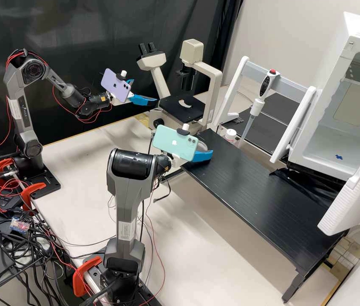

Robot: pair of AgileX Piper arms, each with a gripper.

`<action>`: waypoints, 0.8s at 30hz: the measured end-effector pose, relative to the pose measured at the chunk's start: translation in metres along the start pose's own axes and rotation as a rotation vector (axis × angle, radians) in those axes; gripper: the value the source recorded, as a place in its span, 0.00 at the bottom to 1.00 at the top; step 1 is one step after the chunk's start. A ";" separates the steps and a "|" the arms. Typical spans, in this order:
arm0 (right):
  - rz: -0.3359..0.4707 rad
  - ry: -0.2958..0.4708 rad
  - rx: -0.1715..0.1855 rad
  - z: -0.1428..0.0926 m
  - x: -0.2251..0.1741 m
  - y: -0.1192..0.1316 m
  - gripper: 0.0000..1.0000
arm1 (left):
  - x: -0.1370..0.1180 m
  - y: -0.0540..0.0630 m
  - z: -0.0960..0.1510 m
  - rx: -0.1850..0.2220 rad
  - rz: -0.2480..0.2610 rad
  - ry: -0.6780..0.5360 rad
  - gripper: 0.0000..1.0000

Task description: Move the petri dish to the bench

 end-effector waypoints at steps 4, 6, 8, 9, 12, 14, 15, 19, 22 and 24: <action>0.001 -0.006 0.006 0.000 0.000 0.000 1.00 | 0.000 0.000 0.000 0.000 0.000 0.000 1.00; 0.001 -0.001 0.012 -0.002 -0.002 0.000 1.00 | 0.000 0.000 0.000 0.000 0.000 0.000 1.00; 0.002 0.009 0.016 -0.004 -0.003 0.001 1.00 | 0.000 0.000 0.000 0.000 0.000 0.000 1.00; 0.004 0.017 0.020 -0.006 -0.005 0.002 1.00 | 0.000 0.000 0.000 0.000 0.000 0.000 1.00; 0.006 0.066 0.013 -0.010 -0.016 0.008 1.00 | 0.000 0.000 0.000 0.000 0.000 0.000 1.00; 0.025 0.114 0.009 -0.015 -0.024 0.013 1.00 | 0.000 0.000 0.000 0.000 0.000 0.000 1.00; 0.043 0.149 0.002 -0.019 -0.028 0.016 1.00 | 0.000 0.000 0.000 0.000 0.000 0.000 1.00; 0.133 0.244 0.030 -0.029 -0.049 0.028 1.00 | 0.000 0.000 0.000 0.000 0.000 0.000 1.00; 0.211 0.303 0.055 -0.036 -0.062 0.036 1.00 | 0.000 0.000 0.000 0.000 0.000 0.000 1.00; 0.248 0.320 0.060 -0.036 -0.066 0.040 1.00 | 0.000 0.000 0.000 0.000 0.000 0.000 1.00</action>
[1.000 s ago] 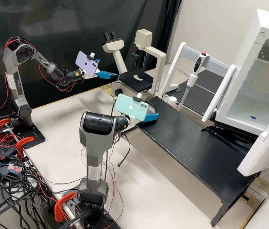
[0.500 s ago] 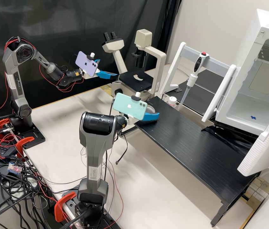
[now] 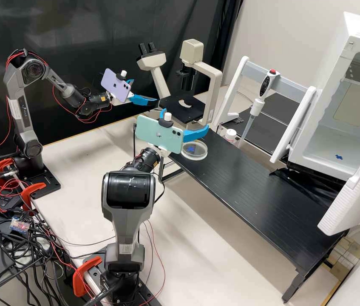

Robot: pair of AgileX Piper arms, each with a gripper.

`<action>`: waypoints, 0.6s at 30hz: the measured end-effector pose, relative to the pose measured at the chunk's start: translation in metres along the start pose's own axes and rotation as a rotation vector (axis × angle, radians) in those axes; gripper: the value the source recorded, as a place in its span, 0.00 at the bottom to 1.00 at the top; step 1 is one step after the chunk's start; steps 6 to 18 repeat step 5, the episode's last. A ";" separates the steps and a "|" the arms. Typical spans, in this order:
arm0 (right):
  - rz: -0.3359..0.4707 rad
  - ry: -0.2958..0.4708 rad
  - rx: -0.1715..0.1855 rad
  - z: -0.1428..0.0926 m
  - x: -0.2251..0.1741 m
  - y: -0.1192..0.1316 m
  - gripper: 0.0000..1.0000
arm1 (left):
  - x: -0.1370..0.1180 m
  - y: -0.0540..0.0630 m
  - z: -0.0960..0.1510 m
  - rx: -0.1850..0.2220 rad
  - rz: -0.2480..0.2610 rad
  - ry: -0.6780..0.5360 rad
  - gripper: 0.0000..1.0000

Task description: Move the petri dish to the bench

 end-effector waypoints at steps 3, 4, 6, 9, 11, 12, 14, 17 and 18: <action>0.008 0.001 0.017 0.003 -0.003 0.000 1.00 | 0.000 0.000 0.000 0.000 0.000 0.000 1.00; 0.010 -0.001 0.031 0.004 -0.003 0.001 1.00 | 0.000 0.000 0.000 0.000 0.000 0.000 1.00; 0.006 0.002 0.034 0.004 -0.004 0.000 1.00 | 0.000 0.000 0.000 0.000 0.000 0.000 1.00; 0.006 0.002 0.034 0.004 -0.004 0.000 1.00 | 0.000 0.000 0.000 0.000 0.000 0.000 1.00; 0.006 0.002 0.034 0.004 -0.004 0.000 1.00 | 0.000 0.000 0.000 0.000 0.000 0.000 1.00; 0.006 0.002 0.034 0.004 -0.004 0.000 1.00 | 0.000 0.000 0.000 0.000 0.000 0.000 1.00; 0.006 0.002 0.034 0.004 -0.004 0.000 1.00 | 0.000 0.000 0.000 0.000 0.000 0.000 1.00; 0.006 0.002 0.034 0.004 -0.004 0.000 1.00 | 0.000 0.000 0.000 0.000 0.000 0.000 1.00; 0.006 0.002 0.034 0.004 -0.004 0.000 1.00 | 0.000 0.000 0.000 0.000 0.000 0.000 1.00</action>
